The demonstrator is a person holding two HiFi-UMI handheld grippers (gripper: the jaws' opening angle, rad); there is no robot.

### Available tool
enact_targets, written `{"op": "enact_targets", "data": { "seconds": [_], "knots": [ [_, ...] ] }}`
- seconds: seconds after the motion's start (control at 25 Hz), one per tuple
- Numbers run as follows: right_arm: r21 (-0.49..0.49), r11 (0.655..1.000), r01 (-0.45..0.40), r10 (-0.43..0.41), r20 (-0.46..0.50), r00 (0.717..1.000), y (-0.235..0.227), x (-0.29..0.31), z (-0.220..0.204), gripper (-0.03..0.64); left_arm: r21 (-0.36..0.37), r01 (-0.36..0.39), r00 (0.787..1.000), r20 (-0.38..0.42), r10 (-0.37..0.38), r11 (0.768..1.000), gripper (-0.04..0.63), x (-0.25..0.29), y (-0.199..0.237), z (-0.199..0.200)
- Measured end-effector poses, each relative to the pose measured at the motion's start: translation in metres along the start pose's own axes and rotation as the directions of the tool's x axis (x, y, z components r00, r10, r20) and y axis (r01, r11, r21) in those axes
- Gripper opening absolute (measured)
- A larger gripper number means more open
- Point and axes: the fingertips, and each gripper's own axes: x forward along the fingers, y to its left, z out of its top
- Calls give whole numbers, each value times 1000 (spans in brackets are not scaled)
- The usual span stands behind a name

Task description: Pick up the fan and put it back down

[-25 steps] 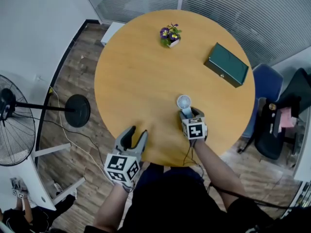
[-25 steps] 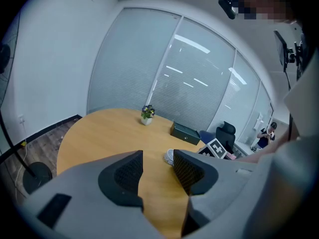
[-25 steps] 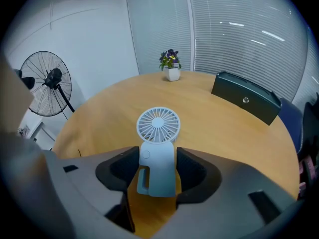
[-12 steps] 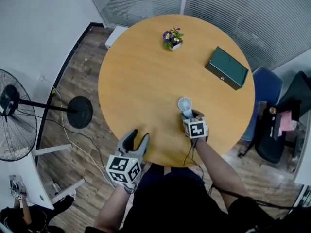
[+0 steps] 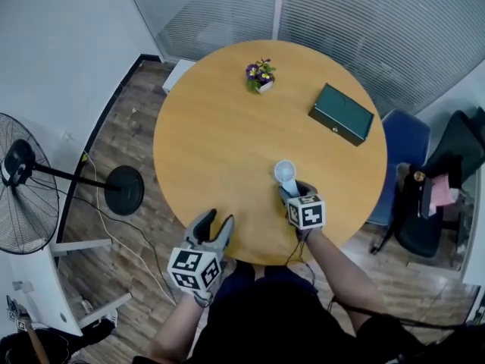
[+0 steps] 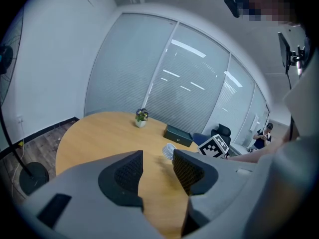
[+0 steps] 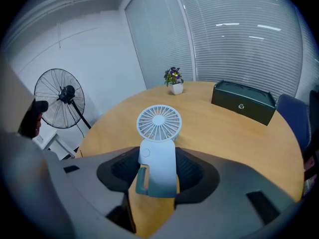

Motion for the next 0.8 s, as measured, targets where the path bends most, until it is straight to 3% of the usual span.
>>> {"op": "enact_targets", "data": {
  "seconds": [0.28,0.8],
  "knots": [
    [127,987,-97,79,142,987,14,-52,27,221,20,23,1000,19,-23,1000,187,-10,-18,3],
    [182,955,-234,156,363,919,41,-145,80,221,45,55,996,62,-58,997,187,-20,-40,22]
  ]
}}
